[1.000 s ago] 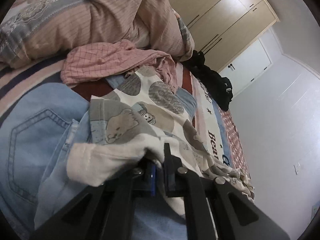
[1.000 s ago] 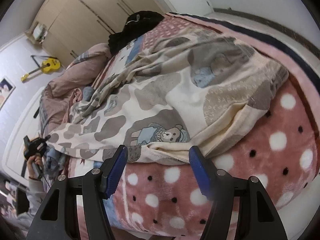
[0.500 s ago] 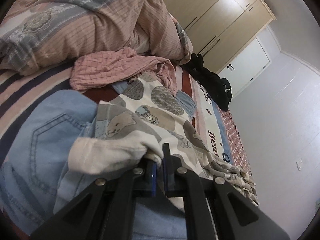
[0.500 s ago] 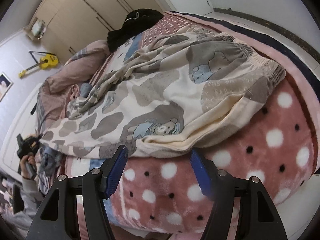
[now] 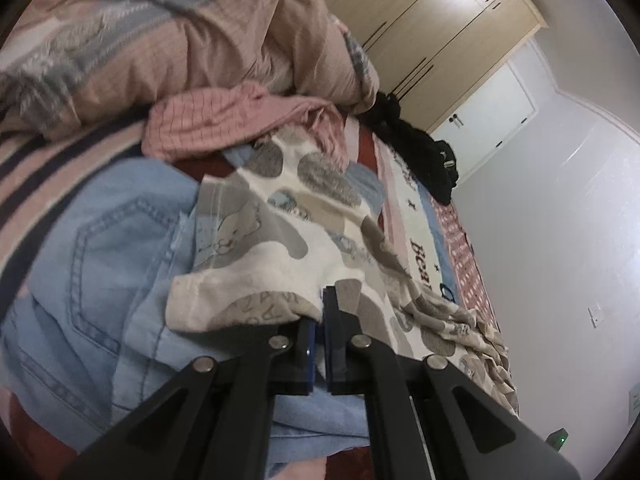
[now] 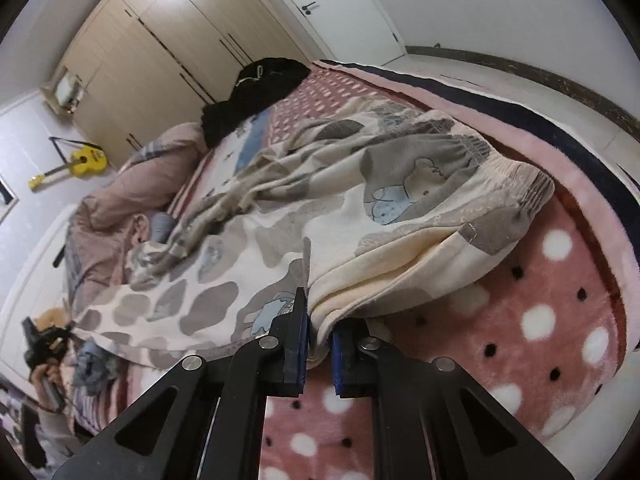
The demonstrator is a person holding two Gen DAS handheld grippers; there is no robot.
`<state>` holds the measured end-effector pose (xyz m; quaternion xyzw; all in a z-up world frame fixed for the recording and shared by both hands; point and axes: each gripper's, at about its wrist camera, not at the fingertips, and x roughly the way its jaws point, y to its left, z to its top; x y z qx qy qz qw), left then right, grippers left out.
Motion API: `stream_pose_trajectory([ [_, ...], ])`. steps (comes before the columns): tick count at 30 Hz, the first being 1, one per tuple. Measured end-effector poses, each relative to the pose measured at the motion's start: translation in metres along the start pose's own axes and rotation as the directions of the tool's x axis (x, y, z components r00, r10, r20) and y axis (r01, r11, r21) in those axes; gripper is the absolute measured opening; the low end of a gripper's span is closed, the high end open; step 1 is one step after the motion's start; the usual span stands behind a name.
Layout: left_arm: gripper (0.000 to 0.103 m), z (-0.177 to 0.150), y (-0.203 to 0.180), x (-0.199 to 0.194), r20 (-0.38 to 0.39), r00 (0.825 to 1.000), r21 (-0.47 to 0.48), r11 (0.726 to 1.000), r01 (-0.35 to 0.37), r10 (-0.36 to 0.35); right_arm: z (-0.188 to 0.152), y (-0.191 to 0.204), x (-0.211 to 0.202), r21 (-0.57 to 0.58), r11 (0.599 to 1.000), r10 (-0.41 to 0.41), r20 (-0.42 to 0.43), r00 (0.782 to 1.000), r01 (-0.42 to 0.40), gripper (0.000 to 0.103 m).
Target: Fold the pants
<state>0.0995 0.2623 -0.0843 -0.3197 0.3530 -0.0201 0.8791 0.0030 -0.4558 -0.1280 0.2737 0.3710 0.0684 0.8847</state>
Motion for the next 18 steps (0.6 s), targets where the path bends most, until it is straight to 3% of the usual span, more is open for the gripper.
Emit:
stream_pose_trajectory([
  [3, 0.008, -0.003, 0.003, 0.003, -0.035, 0.999, 0.003, 1.000, -0.031, 0.031, -0.001, 0.001, 0.004, -0.027, 0.999, -0.029, -0.061, 0.998, 0.028, 0.011],
  [4, 0.017, -0.004, 0.002, -0.001, -0.039, 0.998, 0.022, 0.999, -0.045, 0.046, -0.003, 0.001, 0.006, -0.038, 0.998, -0.055, -0.096, 0.994, 0.051, 0.014],
  [5, 0.033, -0.003, 0.000, -0.007, -0.033, 0.998, 0.042, 0.998, -0.056, 0.057, -0.005, 0.001, 0.008, -0.052, 0.996, -0.074, -0.133, 0.988, 0.067, 0.025],
  [6, 0.041, -0.003, -0.001, -0.012, -0.027, 0.998, 0.055, 0.997, -0.061, 0.062, -0.007, 0.001, 0.007, -0.060, 0.996, -0.073, -0.152, 0.986, 0.065, 0.033],
  [7, 0.054, -0.001, -0.005, -0.018, -0.021, 0.998, 0.079, 0.995, -0.065, 0.067, -0.009, 0.002, 0.002, -0.067, 0.996, -0.063, -0.158, 0.985, 0.053, 0.036],
  [10, 0.057, 0.012, -0.023, -0.033, 0.000, 0.997, 0.161, 0.984, -0.079, 0.080, -0.004, 0.016, -0.016, -0.127, 0.991, -0.070, -0.162, 0.984, 0.049, 0.040],
  [12, 0.061, 0.025, -0.036, -0.035, 0.011, 0.997, 0.200, 0.977, -0.077, 0.076, 0.006, 0.030, -0.027, -0.176, 0.984, -0.063, -0.140, 0.988, 0.038, 0.052],
  [14, 0.069, 0.043, -0.053, -0.025, 0.010, 0.998, 0.243, 0.967, -0.069, 0.069, 0.025, 0.048, -0.033, -0.239, 0.971, -0.048, -0.112, 0.993, 0.020, 0.058],
  [18, 0.070, 0.079, -0.081, 0.023, -0.021, 0.993, 0.318, 0.943, -0.104, 0.117, 0.071, 0.075, -0.014, -0.378, 0.925, -0.059, -0.073, 0.996, 0.027, 0.069],
])
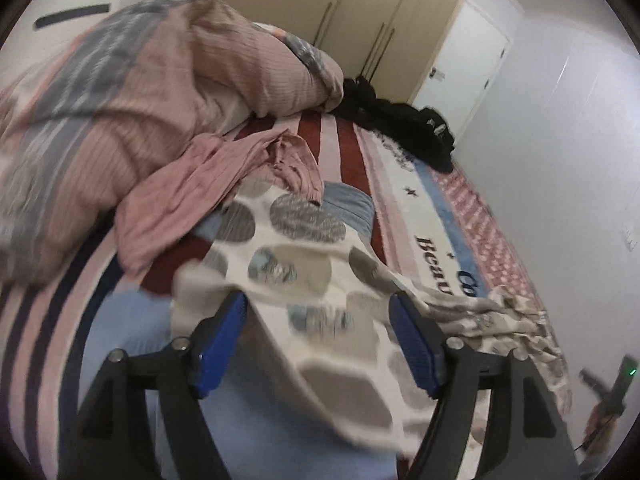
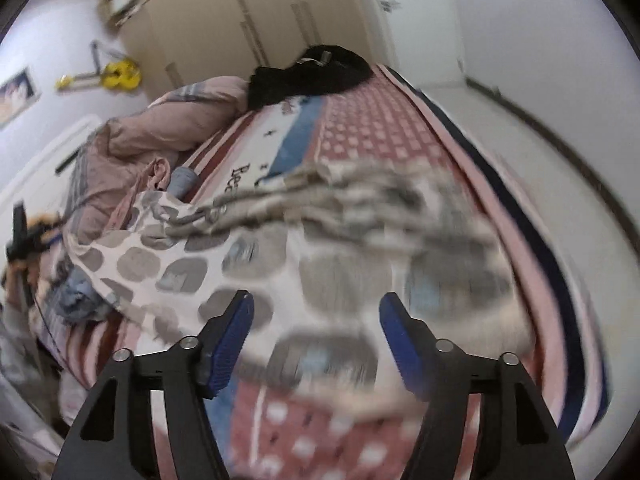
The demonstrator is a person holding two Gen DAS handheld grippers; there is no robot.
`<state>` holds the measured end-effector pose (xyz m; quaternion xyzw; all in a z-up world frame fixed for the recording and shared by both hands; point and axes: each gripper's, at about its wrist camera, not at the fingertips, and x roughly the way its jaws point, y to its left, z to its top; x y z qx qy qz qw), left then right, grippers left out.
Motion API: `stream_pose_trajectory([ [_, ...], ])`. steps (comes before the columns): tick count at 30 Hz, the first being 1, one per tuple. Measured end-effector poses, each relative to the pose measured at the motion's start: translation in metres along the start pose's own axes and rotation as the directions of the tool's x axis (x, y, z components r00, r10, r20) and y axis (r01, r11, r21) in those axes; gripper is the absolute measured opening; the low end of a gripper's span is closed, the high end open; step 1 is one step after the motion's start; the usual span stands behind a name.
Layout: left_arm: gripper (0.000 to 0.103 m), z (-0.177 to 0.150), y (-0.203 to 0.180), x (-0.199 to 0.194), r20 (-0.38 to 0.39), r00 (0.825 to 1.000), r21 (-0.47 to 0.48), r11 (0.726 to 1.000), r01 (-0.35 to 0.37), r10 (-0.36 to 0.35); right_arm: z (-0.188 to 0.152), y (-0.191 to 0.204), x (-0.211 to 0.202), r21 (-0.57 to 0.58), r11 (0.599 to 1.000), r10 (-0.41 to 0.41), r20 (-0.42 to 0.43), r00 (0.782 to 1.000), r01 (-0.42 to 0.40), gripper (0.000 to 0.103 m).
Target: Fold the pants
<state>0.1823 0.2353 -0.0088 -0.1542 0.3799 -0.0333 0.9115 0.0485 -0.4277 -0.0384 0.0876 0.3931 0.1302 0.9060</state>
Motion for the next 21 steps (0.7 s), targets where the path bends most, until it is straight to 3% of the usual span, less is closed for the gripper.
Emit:
stream_pose_trajectory([
  [6, 0.070, 0.039, -0.011, 0.038, -0.008, 0.999, 0.049, 0.998, -0.048, 0.048, 0.064, -0.031, 0.066, -0.057, 0.995, -0.088, -0.043, 0.995, 0.085, 0.074],
  [8, 0.070, 0.031, -0.006, 0.032, 0.005, 0.999, 0.029, 0.999, -0.038, 0.038, 0.071, -0.042, 0.082, -0.046, 0.991, -0.125, -0.053, 0.991, 0.123, 0.074],
  [10, 0.071, 0.024, -0.001, 0.030, 0.002, 1.000, 0.012, 1.000, -0.016, 0.016, 0.070, -0.047, 0.087, -0.021, 0.994, -0.108, -0.046, 0.993, 0.107, 0.074],
  [12, 0.078, 0.024, 0.002, 0.036, -0.005, 1.000, -0.006, 1.000, -0.022, 0.022, 0.066, -0.046, 0.092, -0.006, 0.997, -0.072, -0.044, 0.996, 0.072, 0.074],
  [14, 0.083, 0.028, 0.001, 0.049, -0.018, 1.000, -0.008, 1.000, -0.023, 0.022, 0.068, -0.043, 0.103, -0.019, 0.996, -0.092, -0.051, 0.994, 0.091, 0.074],
  [18, 0.083, 0.042, -0.020, 0.085, -0.048, 0.998, 0.075, 0.997, -0.029, 0.033, 0.086, -0.032, 0.130, -0.145, 0.978, -0.159, -0.065, 0.985, 0.149, 0.076],
  [21, 0.083, 0.051, -0.039, 0.112, -0.084, 0.996, 0.109, 0.994, 0.023, -0.014, 0.109, -0.026, 0.167, -0.263, 0.949, -0.206, -0.091, 0.974, 0.176, 0.079],
])
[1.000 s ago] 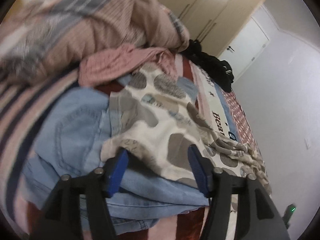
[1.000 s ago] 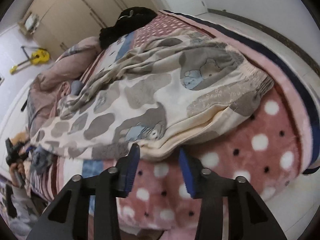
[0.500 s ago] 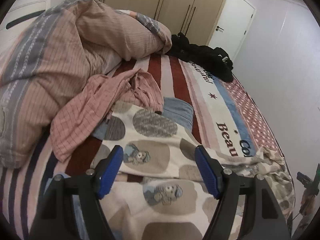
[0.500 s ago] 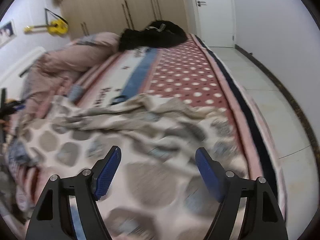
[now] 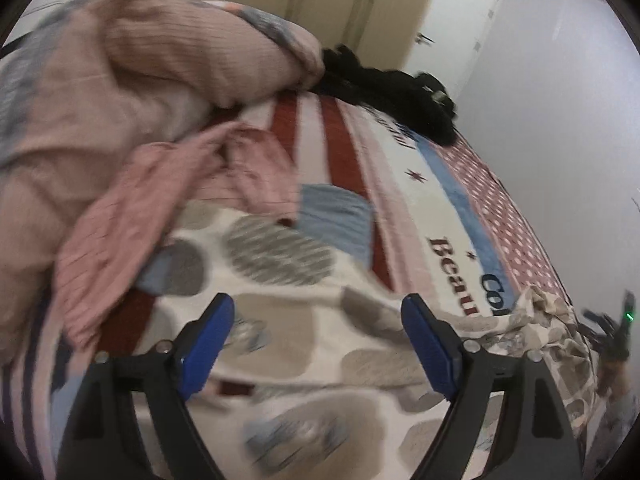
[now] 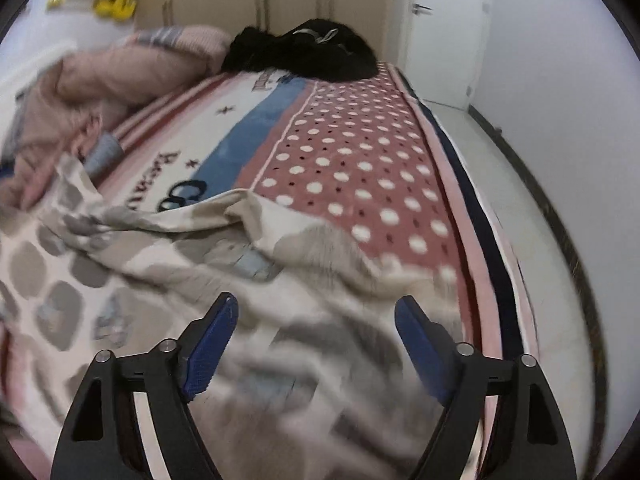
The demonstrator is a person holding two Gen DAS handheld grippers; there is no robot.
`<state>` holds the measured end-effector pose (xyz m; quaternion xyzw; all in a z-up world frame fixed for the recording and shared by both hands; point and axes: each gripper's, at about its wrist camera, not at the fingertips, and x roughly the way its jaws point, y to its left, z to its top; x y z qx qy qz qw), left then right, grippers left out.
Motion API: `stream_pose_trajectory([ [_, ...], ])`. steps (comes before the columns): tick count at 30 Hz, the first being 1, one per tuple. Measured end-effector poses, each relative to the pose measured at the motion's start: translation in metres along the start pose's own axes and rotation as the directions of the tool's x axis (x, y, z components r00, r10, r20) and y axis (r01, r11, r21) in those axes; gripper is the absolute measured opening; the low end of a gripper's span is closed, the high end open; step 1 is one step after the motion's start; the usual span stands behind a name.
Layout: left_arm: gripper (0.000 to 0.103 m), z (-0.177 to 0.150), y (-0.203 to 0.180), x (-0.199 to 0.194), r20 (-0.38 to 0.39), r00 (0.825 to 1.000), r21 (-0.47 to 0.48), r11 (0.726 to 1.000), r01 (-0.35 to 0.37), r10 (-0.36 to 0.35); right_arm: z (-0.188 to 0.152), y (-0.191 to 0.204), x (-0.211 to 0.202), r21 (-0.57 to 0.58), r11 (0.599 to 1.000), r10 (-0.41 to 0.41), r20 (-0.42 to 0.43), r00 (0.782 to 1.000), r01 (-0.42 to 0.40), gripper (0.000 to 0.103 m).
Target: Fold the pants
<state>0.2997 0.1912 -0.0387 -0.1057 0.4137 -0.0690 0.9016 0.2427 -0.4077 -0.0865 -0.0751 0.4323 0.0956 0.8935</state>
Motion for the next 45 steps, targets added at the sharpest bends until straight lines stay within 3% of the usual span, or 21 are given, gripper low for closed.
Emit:
stream_pose_trajectory([
  [3, 0.083, 0.010, -0.026, 0.029, -0.049, 0.999, 0.082, 0.996, 0.027, -0.023, 0.025, 0.006, 0.038, -0.096, 0.995, -0.006, -0.047, 0.999, 0.001, 0.079],
  [7, 0.083, 0.013, -0.048, 0.061, -0.103, 0.995, 0.177, 0.984, 0.019, -0.001, 0.047, 0.007, 0.090, -0.162, 0.986, 0.008, -0.123, 0.992, -0.028, 0.079],
  [8, 0.083, 0.012, -0.049, 0.067, -0.114, 0.993, 0.184, 0.983, 0.009, 0.012, 0.048, 0.006, 0.098, -0.157, 0.986, 0.028, -0.144, 0.989, -0.051, 0.074],
  [9, 0.083, 0.012, -0.049, 0.074, -0.124, 0.992, 0.189, 0.982, -0.007, 0.031, 0.048, 0.005, 0.105, -0.147, 0.986, 0.050, -0.169, 0.984, -0.075, 0.039],
  [10, 0.083, 0.011, -0.048, 0.076, -0.125, 0.992, 0.190, 0.982, -0.013, 0.037, 0.047, 0.002, 0.112, -0.130, 0.988, 0.062, -0.189, 0.980, -0.087, 0.017],
  [11, 0.083, 0.011, -0.047, 0.078, -0.126, 0.991, 0.189, 0.982, -0.017, 0.042, 0.046, 0.000, 0.114, -0.110, 0.991, 0.059, -0.190, 0.980, -0.081, 0.005],
  [12, 0.083, 0.011, -0.046, 0.081, -0.130, 0.990, 0.191, 0.981, -0.022, 0.047, 0.046, -0.002, 0.112, -0.086, 0.994, 0.051, -0.175, 0.983, -0.066, 0.004],
  [15, 0.083, 0.010, -0.043, 0.088, -0.133, 0.988, 0.203, 0.978, -0.053, 0.081, 0.044, -0.007, 0.101, -0.076, 0.997, -0.017, -0.097, 0.995, 0.010, 0.003],
  [17, 0.083, 0.013, -0.040, 0.094, -0.140, 0.984, 0.211, 0.974, -0.078, 0.109, 0.050, -0.020, 0.096, -0.009, 0.998, -0.068, -0.064, 0.996, 0.068, 0.003],
  [21, 0.083, 0.020, -0.031, 0.103, -0.127, 0.978, 0.206, 0.969, -0.136, 0.164, 0.056, -0.039, 0.099, 0.058, 0.986, -0.150, -0.072, 0.986, 0.154, 0.003],
  [25, 0.083, 0.032, -0.010, 0.110, -0.121, 0.968, 0.161, 0.966, -0.200, 0.221, 0.056, -0.041, 0.109, 0.071, 0.980, -0.181, -0.103, 0.978, 0.188, 0.005],
  [26, 0.083, 0.035, -0.004, 0.110, -0.122, 0.966, 0.158, 0.966, -0.206, 0.227, 0.055, -0.042, 0.110, 0.068, 0.980, -0.177, -0.109, 0.978, 0.185, 0.010],
  [29, 0.088, 0.040, 0.018, 0.105, -0.111, 0.960, 0.155, 0.959, -0.239, 0.258, 0.049, -0.047, 0.102, 0.105, 0.982, -0.147, -0.095, 0.985, 0.157, 0.043],
  [30, 0.090, 0.041, 0.026, 0.102, -0.108, 0.960, 0.139, 0.960, -0.243, 0.259, 0.047, -0.050, 0.095, 0.129, 0.981, -0.138, -0.074, 0.988, 0.147, 0.049],
  [33, 0.093, 0.042, 0.066, 0.101, -0.152, 0.962, 0.024, 0.974, -0.227, 0.228, 0.038, -0.069, 0.071, 0.193, 0.975, -0.102, -0.040, 0.994, 0.108, 0.056],
  [38, 0.093, 0.039, 0.101, 0.113, -0.165, 0.966, -0.062, 0.975, -0.213, 0.200, 0.015, -0.099, 0.058, 0.241, 0.962, -0.110, -0.083, 0.990, 0.127, 0.056],
  [41, 0.093, 0.037, 0.112, 0.131, -0.228, 0.968, -0.111, 0.985, -0.133, 0.105, 0.005, -0.115, 0.055, 0.314, 0.945, -0.065, -0.075, 0.995, 0.085, 0.056],
  [43, 0.092, 0.034, 0.116, 0.140, -0.264, 0.961, -0.122, 0.986, -0.113, 0.078, -0.001, -0.118, 0.053, 0.324, 0.943, -0.054, -0.076, 0.996, 0.076, 0.056],
  [45, 0.084, 0.031, 0.115, 0.142, -0.270, 0.960, -0.124, 0.986, -0.115, 0.078, -0.006, -0.118, 0.053, 0.316, 0.946, -0.050, -0.081, 0.995, 0.074, 0.056],
])
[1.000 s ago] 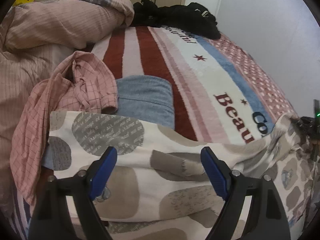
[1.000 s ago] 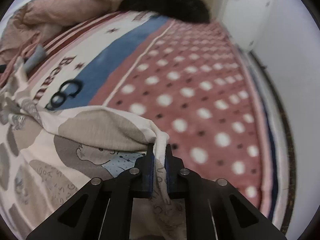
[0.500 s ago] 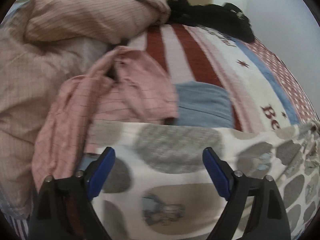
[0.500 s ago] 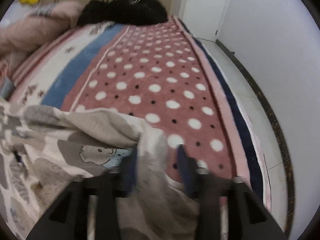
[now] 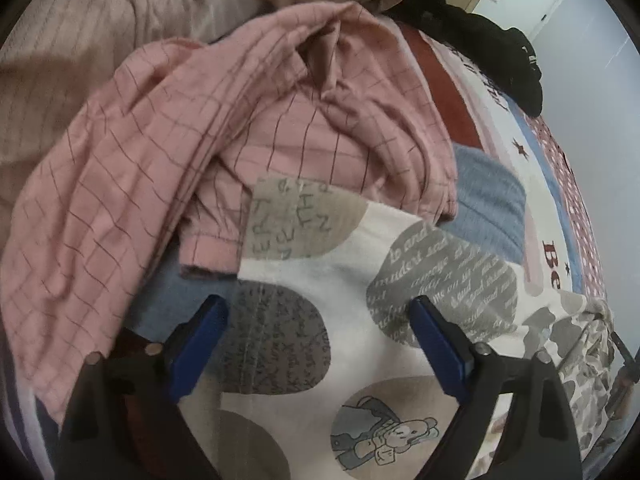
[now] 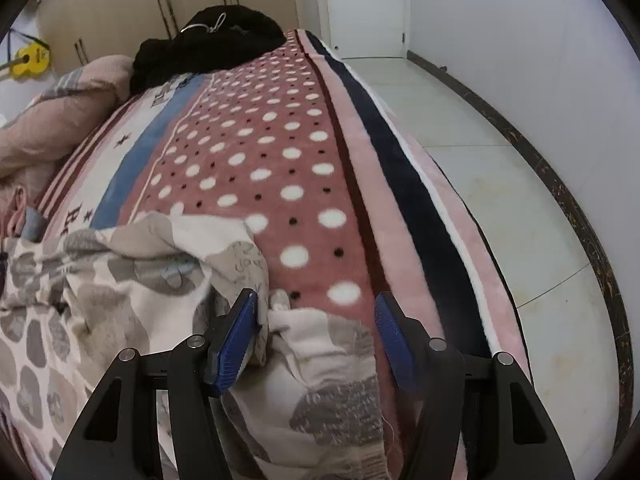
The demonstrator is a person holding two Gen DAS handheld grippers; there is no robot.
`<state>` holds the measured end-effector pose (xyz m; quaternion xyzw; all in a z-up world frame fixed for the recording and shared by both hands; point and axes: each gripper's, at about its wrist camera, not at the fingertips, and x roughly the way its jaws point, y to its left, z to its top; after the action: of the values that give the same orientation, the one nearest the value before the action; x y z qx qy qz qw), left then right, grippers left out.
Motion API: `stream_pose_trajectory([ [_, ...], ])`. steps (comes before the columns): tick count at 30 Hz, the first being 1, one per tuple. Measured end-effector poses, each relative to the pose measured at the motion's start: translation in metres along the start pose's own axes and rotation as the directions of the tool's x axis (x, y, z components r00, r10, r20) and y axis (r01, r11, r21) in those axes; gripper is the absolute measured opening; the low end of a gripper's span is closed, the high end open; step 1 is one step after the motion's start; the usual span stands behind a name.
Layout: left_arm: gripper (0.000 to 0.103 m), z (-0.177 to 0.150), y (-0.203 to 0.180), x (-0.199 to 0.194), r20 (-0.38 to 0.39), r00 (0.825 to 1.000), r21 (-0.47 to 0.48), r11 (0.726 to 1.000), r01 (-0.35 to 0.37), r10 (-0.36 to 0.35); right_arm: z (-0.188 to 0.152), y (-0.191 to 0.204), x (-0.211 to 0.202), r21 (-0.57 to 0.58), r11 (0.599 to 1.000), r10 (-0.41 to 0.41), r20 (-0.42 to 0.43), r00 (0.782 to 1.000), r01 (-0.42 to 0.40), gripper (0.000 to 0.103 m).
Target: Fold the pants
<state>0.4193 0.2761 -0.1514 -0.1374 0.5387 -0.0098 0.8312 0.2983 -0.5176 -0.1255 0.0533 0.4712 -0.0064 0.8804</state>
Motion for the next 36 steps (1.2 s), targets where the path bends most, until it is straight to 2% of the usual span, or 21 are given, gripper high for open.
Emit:
stream_pose_trajectory([
  [2, 0.064, -0.002, -0.005, -0.001, 0.010, 1.000, 0.020, 1.000, -0.009, 0.009, -0.004, -0.001, -0.001, -0.002, 1.000, 0.005, -0.005, 1.000, -0.005, 0.056],
  [3, 0.057, -0.002, -0.008, -0.002, 0.010, 1.000, 0.028, 0.999, -0.017, 0.017, -0.006, -0.001, -0.002, 0.001, 1.000, 0.010, -0.007, 1.000, -0.010, 0.056],
  [4, 0.043, -0.003, -0.010, -0.004, 0.009, 1.000, 0.031, 0.999, -0.026, 0.026, -0.007, -0.001, -0.003, 0.004, 1.000, 0.012, -0.008, 1.000, -0.012, 0.056],
  [7, 0.031, -0.007, -0.022, -0.007, 0.000, 1.000, 0.081, 0.997, -0.005, 0.005, -0.009, -0.001, -0.006, 0.004, 1.000, 0.015, -0.009, 1.000, -0.015, 0.056],
  [10, 0.008, -0.007, -0.031, -0.001, 0.003, 0.998, 0.084, 0.995, -0.059, 0.059, -0.010, -0.005, -0.005, 0.011, 1.000, 0.015, -0.020, 1.000, -0.014, 0.058],
  [12, 0.004, -0.006, -0.028, -0.002, 0.015, 0.998, 0.048, 0.996, -0.069, 0.069, -0.009, -0.007, -0.001, 0.020, 0.999, 0.027, -0.034, 0.999, -0.027, 0.063],
  [14, 0.002, -0.006, -0.032, -0.012, 0.068, 0.994, 0.040, 0.995, -0.090, 0.087, -0.008, -0.010, 0.008, 0.035, 0.998, 0.054, -0.062, 0.997, -0.052, 0.066],
  [17, 0.002, -0.007, -0.033, -0.035, 0.144, 0.988, 0.013, 0.998, -0.065, 0.062, -0.006, -0.013, 0.014, 0.050, 0.996, 0.082, -0.053, 0.995, -0.079, 0.069],
  [20, 0.002, -0.007, -0.040, -0.054, 0.181, 0.982, 0.023, 0.998, -0.051, 0.046, -0.001, -0.015, 0.017, 0.085, 0.981, 0.177, -0.027, 0.984, -0.174, 0.069],
  [22, 0.002, -0.007, -0.045, -0.063, 0.197, 0.979, 0.030, 0.998, -0.054, 0.047, 0.002, -0.009, 0.021, 0.069, 0.968, 0.246, -0.037, 0.969, -0.243, 0.060],
  [23, 0.002, -0.007, -0.047, -0.066, 0.204, 0.978, 0.031, 0.998, -0.047, 0.040, 0.002, -0.004, 0.023, 0.045, 0.971, 0.238, -0.050, 0.970, -0.236, 0.040],
  [24, 0.001, -0.008, -0.049, -0.071, 0.213, 0.976, 0.028, 0.999, -0.043, 0.036, 0.003, 0.002, 0.026, 0.017, 0.979, 0.202, -0.065, 0.977, -0.201, 0.013],
  [26, 0.001, -0.013, -0.053, -0.082, 0.231, 0.973, 0.030, 0.999, -0.020, 0.013, 0.004, 0.011, 0.023, -0.008, 0.988, 0.152, -0.063, 0.986, -0.153, 0.011],
  [29, 0.001, -0.024, -0.058, -0.108, 0.270, 0.963, 0.061, 0.998, 0.003, -0.019, 0.002, 0.016, -0.002, -0.024, 0.989, 0.148, 0.021, 0.989, -0.148, 0.010],
  [32, 0.001, -0.037, -0.064, -0.142, 0.318, 0.945, 0.085, 0.995, 0.047, -0.072, -0.004, 0.019, -0.041, -0.042, 0.982, 0.189, 0.119, 0.975, -0.186, 0.009],
  [34, 0.001, -0.051, -0.065, -0.165, 0.351, 0.933, 0.103, 0.994, 0.047, -0.081, -0.011, 0.021, -0.072, -0.062, 0.972, 0.234, 0.173, 0.957, -0.227, 0.009],
  [36, 0.001, -0.064, -0.064, -0.181, 0.369, 0.926, 0.109, 0.993, 0.040, -0.078, -0.019, 0.024, -0.095, -0.080, 0.969, 0.247, 0.202, 0.948, -0.235, 0.009],
])
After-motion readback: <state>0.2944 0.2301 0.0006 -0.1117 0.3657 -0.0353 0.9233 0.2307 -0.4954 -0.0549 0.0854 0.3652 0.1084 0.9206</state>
